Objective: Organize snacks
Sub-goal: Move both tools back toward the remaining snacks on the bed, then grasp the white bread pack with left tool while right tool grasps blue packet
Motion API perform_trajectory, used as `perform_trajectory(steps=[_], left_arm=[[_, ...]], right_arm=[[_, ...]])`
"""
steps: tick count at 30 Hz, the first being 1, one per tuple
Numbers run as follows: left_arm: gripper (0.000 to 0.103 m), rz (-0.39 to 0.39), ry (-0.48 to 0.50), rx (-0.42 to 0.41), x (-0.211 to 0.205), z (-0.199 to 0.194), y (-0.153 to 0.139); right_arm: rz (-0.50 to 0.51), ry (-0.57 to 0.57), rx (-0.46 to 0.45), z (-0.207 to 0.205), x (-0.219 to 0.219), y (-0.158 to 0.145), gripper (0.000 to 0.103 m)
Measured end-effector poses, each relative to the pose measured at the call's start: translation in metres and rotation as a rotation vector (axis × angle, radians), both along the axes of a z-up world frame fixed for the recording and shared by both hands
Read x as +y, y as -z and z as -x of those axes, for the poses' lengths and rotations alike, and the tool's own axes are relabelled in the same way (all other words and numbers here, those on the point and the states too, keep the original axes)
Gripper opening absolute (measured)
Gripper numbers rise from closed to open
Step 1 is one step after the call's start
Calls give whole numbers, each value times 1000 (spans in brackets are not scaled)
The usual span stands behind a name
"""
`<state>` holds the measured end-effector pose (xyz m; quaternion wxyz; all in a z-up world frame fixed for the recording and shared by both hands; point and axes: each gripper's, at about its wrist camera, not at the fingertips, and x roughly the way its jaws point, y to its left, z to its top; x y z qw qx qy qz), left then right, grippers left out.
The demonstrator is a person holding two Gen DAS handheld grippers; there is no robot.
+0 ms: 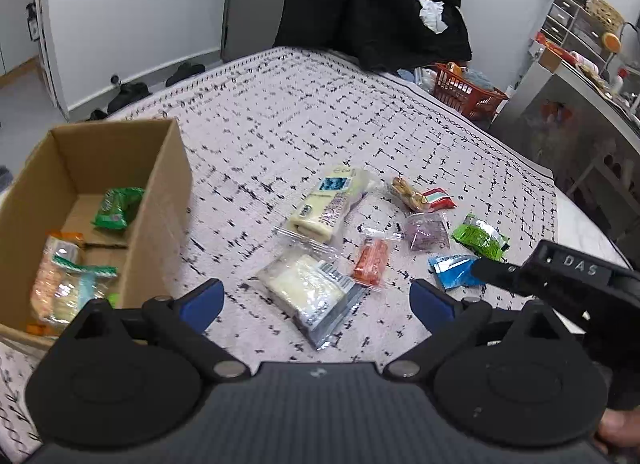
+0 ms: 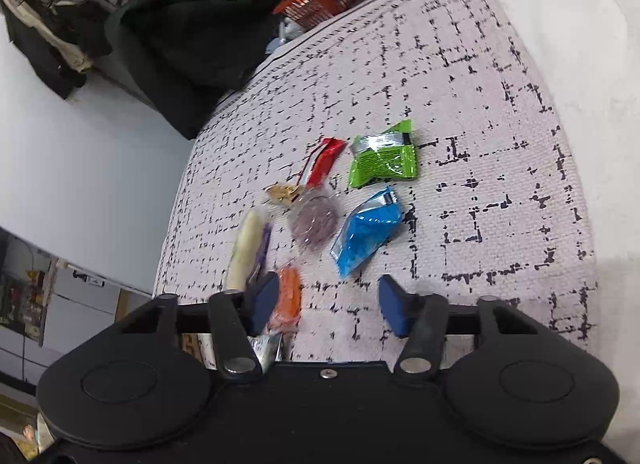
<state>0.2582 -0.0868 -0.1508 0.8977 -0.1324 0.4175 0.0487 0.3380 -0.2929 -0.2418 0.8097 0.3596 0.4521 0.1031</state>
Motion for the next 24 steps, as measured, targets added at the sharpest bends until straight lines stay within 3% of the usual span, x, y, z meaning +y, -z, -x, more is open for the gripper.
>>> perform_trajectory(steps=[5,16,24], left_arm=[[94,18,-35,37,-3,-16,13],[79,7,-108,86,-8,-40,43],[72,-3,-168,130,-6,-57,58]], right_arm=[[-1,17,15,-11,0,10,41],[22,26,28,-29,-1,24,41],[49,27,-9,-36,4,31,40]])
